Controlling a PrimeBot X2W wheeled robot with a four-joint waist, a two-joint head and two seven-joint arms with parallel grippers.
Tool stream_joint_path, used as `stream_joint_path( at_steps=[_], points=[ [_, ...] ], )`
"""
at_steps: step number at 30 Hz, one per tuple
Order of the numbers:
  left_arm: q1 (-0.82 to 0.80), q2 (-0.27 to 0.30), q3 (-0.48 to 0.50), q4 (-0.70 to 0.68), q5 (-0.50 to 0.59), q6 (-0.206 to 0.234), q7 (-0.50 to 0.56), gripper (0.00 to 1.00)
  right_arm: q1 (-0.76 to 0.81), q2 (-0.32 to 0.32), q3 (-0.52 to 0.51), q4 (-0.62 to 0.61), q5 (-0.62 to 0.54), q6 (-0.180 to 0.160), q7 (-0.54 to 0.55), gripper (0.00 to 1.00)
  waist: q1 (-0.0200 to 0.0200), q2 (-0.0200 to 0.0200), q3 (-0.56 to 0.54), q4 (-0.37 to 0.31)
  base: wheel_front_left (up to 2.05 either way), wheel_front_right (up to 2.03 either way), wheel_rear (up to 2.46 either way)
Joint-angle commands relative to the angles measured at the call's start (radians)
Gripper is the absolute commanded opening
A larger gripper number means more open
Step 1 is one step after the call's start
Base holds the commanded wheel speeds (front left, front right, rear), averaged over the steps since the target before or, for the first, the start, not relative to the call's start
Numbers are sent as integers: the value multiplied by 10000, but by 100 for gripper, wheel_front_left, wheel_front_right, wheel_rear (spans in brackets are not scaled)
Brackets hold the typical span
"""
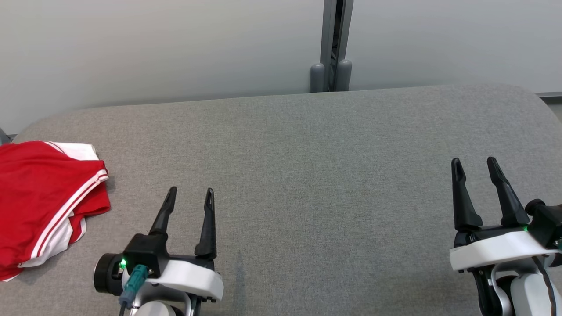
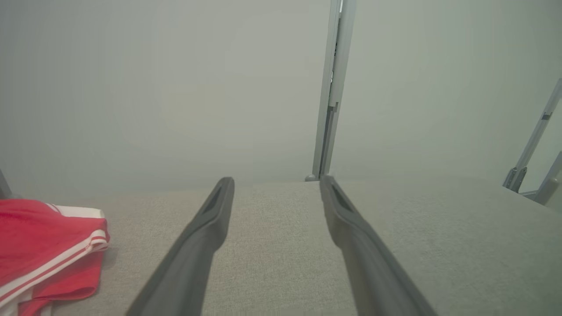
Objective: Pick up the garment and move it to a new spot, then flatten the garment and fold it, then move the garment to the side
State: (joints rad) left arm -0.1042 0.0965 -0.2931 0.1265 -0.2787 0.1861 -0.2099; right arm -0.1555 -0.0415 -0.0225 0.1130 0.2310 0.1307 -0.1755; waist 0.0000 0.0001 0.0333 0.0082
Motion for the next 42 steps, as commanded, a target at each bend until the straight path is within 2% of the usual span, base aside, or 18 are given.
stream_joint_path(
  at_steps=[1,8,15,22,35,42],
  points=[
    [78,78,-38,-14,210,85,-60,100,-9,-90,32,3,-6,0,-98,100,0,-1,-9,5,0,0,0],
    [151,37,-76,115,529,257,-184,100,31,-96,178,267,-249,0,-291,100,0,-1,-52,18,0,0,0],
    [350,-102,122,416,737,11,-299,100,65,-107,245,833,-396,0,-490,100,0,-1,-69,8,0,0,0],
    [428,-233,219,727,1229,-34,-397,100,-47,-114,144,1293,-820,0,-668,100,0,-1,-74,25,0,0,0],
    [689,-362,388,614,2061,-98,-567,100,-71,-132,385,1387,-1450,0,-941,100,0,-1,-146,35,0,0,0],
    [715,-410,465,694,2067,-176,-568,100,-53,-128,413,1465,-1249,-1,-912,100,0,-1,-154,7,0,0,0]
  ],
)
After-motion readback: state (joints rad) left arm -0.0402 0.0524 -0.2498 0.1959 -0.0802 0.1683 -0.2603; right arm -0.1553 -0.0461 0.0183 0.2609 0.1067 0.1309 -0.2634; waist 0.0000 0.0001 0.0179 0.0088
